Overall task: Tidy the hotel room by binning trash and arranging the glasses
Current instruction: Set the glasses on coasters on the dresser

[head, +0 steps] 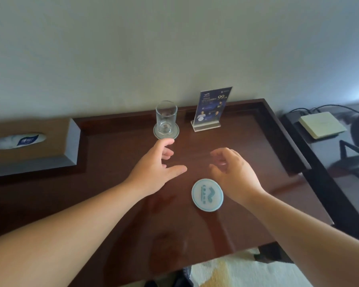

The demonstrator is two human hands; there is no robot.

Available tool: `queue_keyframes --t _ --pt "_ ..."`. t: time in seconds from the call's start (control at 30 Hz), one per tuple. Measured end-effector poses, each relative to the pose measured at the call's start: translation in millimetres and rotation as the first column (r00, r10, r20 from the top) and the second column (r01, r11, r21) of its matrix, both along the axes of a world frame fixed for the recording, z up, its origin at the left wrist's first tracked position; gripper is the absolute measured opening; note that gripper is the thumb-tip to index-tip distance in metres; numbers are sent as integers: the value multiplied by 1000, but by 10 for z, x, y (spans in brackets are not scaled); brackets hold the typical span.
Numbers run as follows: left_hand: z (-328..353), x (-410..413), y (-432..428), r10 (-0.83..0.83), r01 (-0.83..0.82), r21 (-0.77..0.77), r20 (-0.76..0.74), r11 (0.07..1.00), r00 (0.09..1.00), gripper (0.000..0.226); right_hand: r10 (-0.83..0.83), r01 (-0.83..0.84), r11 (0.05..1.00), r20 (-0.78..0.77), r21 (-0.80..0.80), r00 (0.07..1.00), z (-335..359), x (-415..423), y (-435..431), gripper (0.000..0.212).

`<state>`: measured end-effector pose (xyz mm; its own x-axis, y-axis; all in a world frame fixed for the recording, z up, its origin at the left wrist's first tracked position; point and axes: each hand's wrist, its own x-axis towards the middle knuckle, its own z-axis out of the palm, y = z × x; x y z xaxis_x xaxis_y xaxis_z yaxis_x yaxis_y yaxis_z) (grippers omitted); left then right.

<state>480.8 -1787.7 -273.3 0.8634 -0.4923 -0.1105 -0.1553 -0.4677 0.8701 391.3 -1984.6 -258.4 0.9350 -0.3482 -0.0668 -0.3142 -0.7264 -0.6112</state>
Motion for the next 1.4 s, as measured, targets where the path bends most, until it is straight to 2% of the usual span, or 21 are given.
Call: queue_keyframes --t 0.17,0.27,0.47,0.73,1.0,1.1,1.3,1.4 --pt "-127 -298 -4 -77 77 16 -18 997 997 71 -40 38 999 -94 -22 995 -122 -327 34 31" --pt "-202 -422 3 -106 107 33 -19 994 994 71 -47 38 998 -201 -48 978 -244 -372 15 37" --pt "-334 -529 61 -30 31 16 -47 999 998 66 -11 -31 995 -428 -91 904 -512 -317 -7 56" --pt "-438 -624 130 44 -42 34 -57 999 997 64 13 -128 966 -448 -227 894 -624 -138 28 58" --pt "-440 -638 130 60 -58 47 -47 997 997 66 6 -120 969 -468 -214 884 -615 -77 4 63" --pt "-424 -648 135 63 -61 50 -41 997 997 66 13 -116 973 -455 -200 890 -612 -72 -3 55" --pt "-303 -632 176 86 -85 58 -13 995 996 63 98 -155 978 -350 -138 932 -493 -80 -3 13" --pt "-183 -625 213 107 -107 57 11 993 994 61 128 -175 977 -326 -120 937 -317 -37 28 10"
